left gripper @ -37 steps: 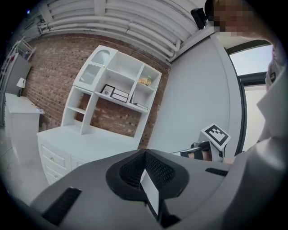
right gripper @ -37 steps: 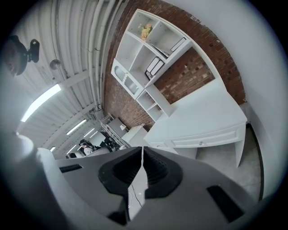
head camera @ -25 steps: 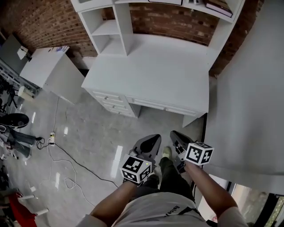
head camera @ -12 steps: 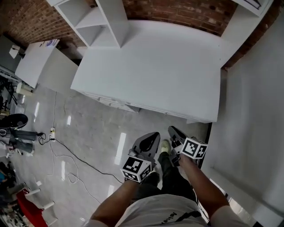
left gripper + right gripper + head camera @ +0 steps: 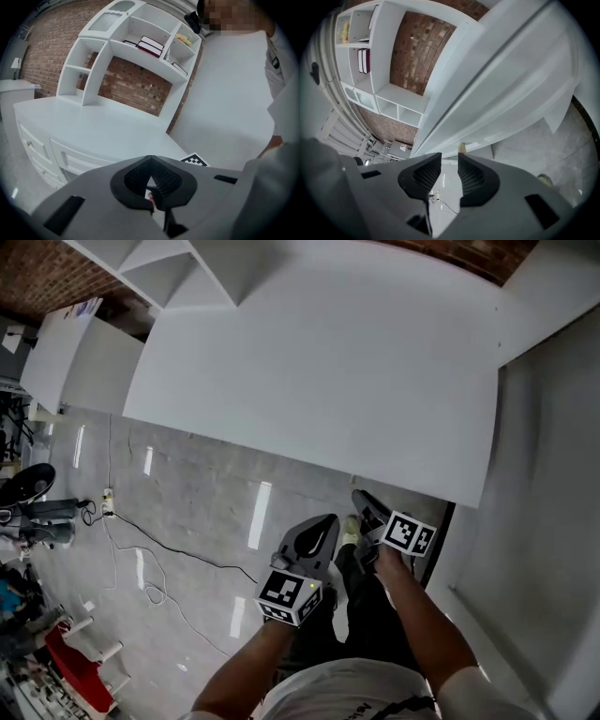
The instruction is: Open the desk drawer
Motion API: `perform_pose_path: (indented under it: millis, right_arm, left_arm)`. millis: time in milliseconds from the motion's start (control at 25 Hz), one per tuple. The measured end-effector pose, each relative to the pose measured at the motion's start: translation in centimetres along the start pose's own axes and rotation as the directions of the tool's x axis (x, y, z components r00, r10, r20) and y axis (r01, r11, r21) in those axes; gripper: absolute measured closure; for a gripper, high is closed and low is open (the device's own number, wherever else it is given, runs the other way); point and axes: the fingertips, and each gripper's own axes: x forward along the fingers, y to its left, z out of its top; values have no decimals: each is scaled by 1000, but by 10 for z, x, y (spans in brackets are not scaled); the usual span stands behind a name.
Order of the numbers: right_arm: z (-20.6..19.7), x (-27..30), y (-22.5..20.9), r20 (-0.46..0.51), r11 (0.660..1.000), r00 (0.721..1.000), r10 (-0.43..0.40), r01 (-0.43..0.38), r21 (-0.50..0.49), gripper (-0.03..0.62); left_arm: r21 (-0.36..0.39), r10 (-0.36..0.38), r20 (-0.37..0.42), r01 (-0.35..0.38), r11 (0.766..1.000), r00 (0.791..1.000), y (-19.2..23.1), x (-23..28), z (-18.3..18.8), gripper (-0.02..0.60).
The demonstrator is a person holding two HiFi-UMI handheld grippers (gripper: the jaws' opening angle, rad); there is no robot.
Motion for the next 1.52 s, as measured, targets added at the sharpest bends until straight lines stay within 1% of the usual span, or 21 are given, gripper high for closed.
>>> perform_pose_path:
  millis: [240, 440, 640, 720, 920, 1280, 1520]
  right_arm:
    - [2, 25, -24, -10, 999, 1000, -12, 12, 51, 496]
    - [7, 42, -33, -16, 998, 1000, -8, 9, 63, 494]
    - [6, 50, -33, -19, 998, 1000, -8, 10, 64, 501]
    - [6, 50, -32, -13, 998, 1000, 0, 1, 61, 517]
    - [3, 47, -33, 3, 999, 1000, -6, 6, 54, 519]
    - [-37, 30, -32, 2, 998, 1000, -28, 27, 55, 519]
    - [-72, 14, -31, 15, 998, 999, -47, 46, 49, 519]
  left_arm:
    - [-12, 18, -23, -18, 1000, 1000, 16, 22, -13, 569]
    - [-11, 28, -28, -29, 1000, 999, 23, 35, -17, 569]
    - [-28, 44, -34, -45, 999, 998, 29, 33, -20, 569]
    - [-32, 50, -33, -51, 998, 998, 30, 32, -22, 569]
    - [-39, 64, -31, -65, 997, 997, 30, 25, -24, 569]
    - [-47, 81, -22, -82, 996, 997, 34, -10, -33, 569]
    - [-43, 52, -16, -53, 998, 998, 28, -42, -50, 569]
